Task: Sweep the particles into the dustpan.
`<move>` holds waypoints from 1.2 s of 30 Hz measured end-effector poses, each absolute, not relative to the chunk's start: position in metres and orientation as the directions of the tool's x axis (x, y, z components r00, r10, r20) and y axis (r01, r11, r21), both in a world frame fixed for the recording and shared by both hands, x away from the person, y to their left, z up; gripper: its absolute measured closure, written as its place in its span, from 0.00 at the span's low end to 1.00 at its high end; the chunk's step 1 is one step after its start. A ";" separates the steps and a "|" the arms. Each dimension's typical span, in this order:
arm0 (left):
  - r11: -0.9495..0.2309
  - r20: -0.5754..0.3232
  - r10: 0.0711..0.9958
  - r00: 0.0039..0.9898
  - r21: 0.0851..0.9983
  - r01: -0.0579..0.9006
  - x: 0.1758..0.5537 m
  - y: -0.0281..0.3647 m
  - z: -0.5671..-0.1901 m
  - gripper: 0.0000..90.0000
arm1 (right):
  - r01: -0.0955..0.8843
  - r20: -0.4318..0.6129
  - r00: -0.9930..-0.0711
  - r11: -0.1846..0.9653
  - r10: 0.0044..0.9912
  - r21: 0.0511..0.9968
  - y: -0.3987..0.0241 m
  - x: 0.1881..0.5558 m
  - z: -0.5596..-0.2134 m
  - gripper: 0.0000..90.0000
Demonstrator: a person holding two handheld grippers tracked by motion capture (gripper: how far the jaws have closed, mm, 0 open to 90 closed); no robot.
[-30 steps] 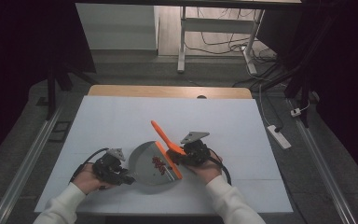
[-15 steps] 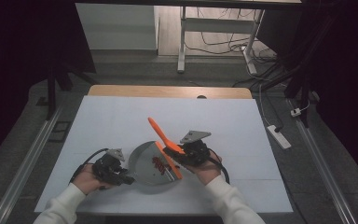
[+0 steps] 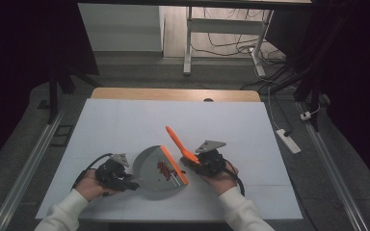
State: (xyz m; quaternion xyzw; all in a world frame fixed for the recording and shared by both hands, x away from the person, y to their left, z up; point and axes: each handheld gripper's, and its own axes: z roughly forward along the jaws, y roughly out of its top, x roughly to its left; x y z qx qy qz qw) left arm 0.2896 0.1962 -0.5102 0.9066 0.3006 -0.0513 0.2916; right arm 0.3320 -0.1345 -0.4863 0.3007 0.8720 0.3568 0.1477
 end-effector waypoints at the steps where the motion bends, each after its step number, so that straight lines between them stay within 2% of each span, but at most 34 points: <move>1: -0.650 -0.269 0.515 0.814 0.498 0.575 0.290 0.196 -0.510 0.68 | 0.412 -0.050 -0.780 0.572 0.624 0.709 -0.132 0.329 -0.486 0.78; 4: -0.651 -0.269 0.514 0.814 0.496 0.575 0.290 0.196 -0.511 0.68 | 0.424 0.011 -0.801 0.554 0.598 0.716 -0.125 0.325 -0.487 0.78; 8: -0.652 -0.270 0.514 0.814 0.494 0.575 0.290 0.196 -0.511 0.68 | 0.391 -0.001 -0.818 0.558 0.575 0.732 -0.116 0.318 -0.485 0.78; 10: -0.652 -0.270 0.514 0.814 0.493 0.576 0.290 0.196 -0.511 0.68 | 0.413 0.070 -0.827 0.518 0.558 0.749 -0.116 0.318 -0.481 0.78; 13: -0.652 -0.266 0.515 0.815 0.496 0.574 0.290 0.196 -0.511 0.68 | 0.371 0.016 -0.824 0.517 0.567 0.771 -0.116 0.314 -0.474 0.78; 27: -0.642 -0.226 0.524 0.821 0.528 0.555 0.288 0.196 -0.511 0.68 | 0.425 0.052 -0.757 0.429 0.652 0.797 -0.157 0.336 -0.466 0.78; 36: -0.587 -0.229 0.563 0.794 0.567 0.579 0.284 0.200 -0.510 0.68 | 0.389 0.031 -0.765 0.424 0.644 0.818 -0.176 0.337 -0.459 0.78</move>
